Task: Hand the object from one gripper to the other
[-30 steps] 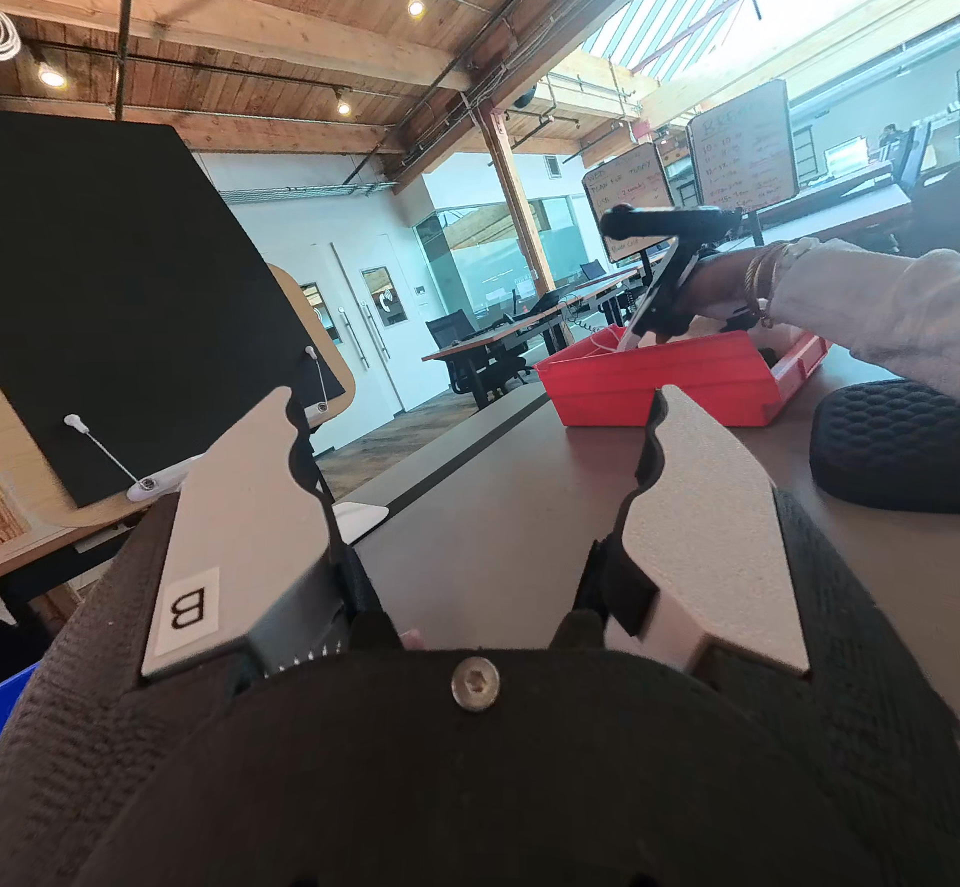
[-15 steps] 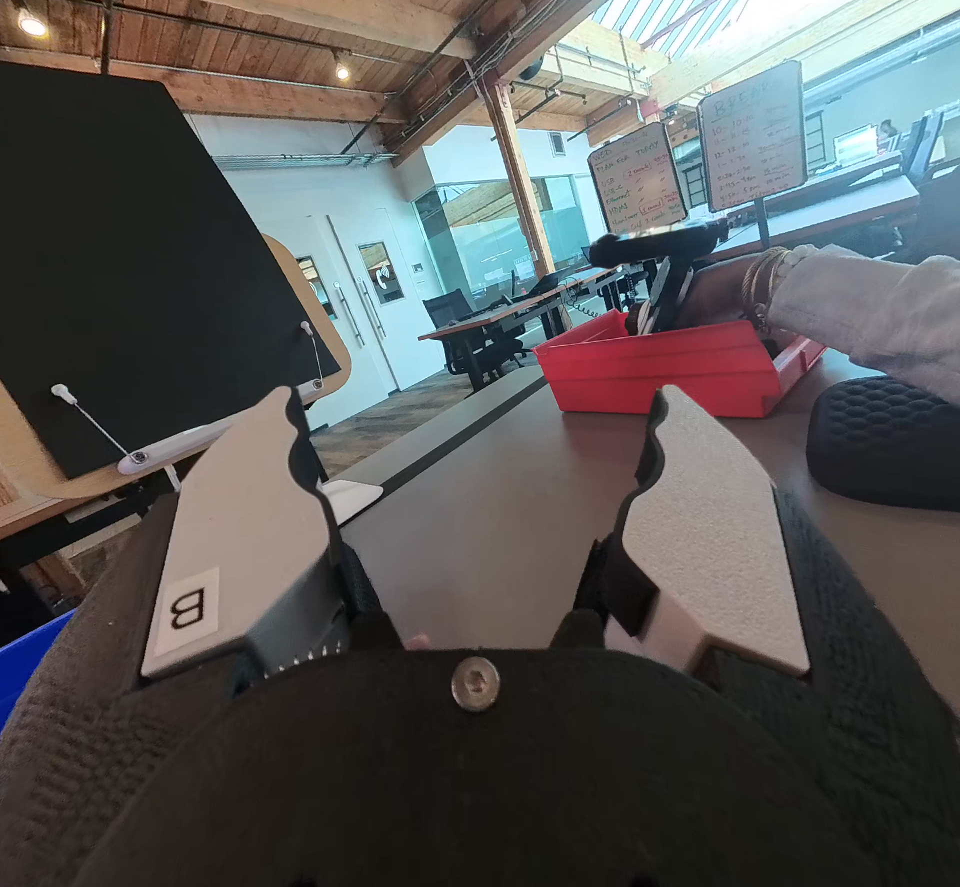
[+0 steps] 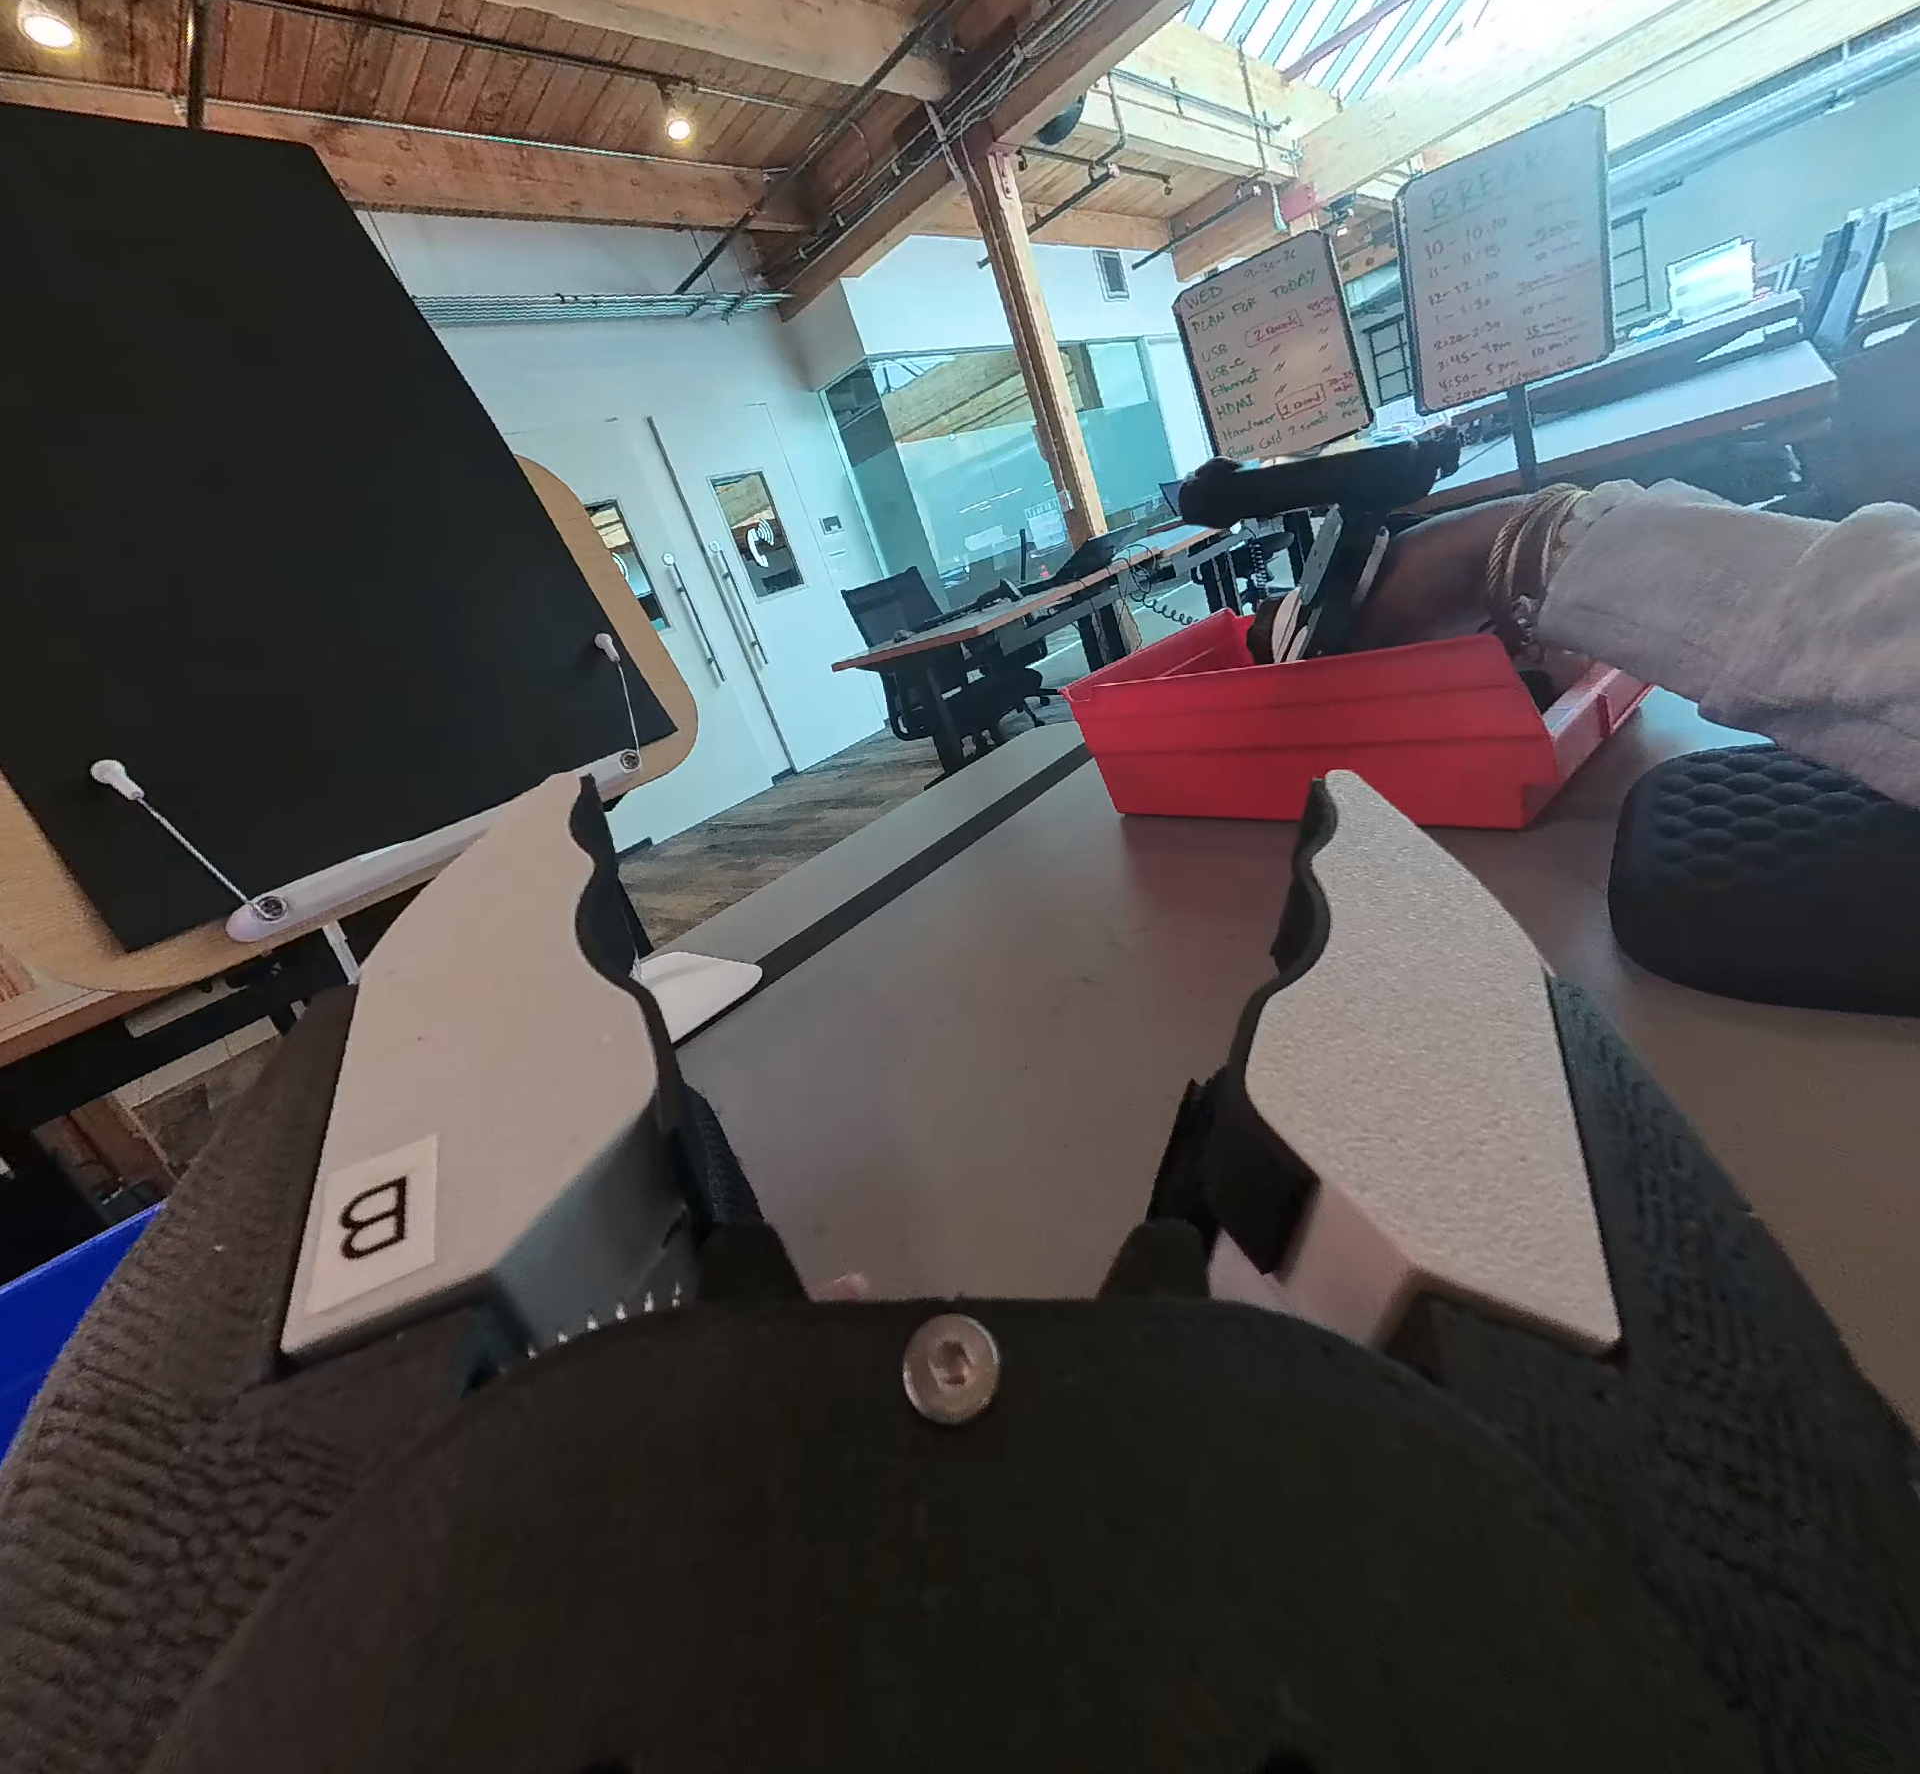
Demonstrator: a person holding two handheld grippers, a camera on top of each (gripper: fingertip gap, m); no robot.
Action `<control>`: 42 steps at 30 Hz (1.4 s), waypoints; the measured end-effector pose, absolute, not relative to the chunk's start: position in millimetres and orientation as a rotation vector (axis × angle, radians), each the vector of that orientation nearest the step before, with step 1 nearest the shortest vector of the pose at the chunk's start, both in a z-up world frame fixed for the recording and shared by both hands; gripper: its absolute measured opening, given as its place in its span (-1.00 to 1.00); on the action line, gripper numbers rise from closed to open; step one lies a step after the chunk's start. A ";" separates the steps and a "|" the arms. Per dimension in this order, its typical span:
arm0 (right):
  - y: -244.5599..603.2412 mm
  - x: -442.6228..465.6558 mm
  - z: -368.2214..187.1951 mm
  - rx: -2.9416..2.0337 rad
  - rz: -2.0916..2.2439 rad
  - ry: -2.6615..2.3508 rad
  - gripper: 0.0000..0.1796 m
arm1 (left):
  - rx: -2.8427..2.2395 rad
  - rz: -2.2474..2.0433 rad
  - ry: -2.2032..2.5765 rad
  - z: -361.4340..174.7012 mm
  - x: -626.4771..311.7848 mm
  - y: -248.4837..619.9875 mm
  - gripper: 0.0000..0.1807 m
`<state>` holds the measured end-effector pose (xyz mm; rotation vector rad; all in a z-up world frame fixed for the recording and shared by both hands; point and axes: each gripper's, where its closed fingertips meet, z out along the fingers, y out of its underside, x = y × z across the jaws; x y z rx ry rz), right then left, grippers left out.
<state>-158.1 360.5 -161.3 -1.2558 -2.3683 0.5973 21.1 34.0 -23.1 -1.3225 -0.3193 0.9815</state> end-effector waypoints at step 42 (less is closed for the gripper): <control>104.1 -51.0 -53.5 -0.360 2.012 -1.793 -0.64 | -1.407 0.911 -0.302 -36.0 22.5 45.9 0.21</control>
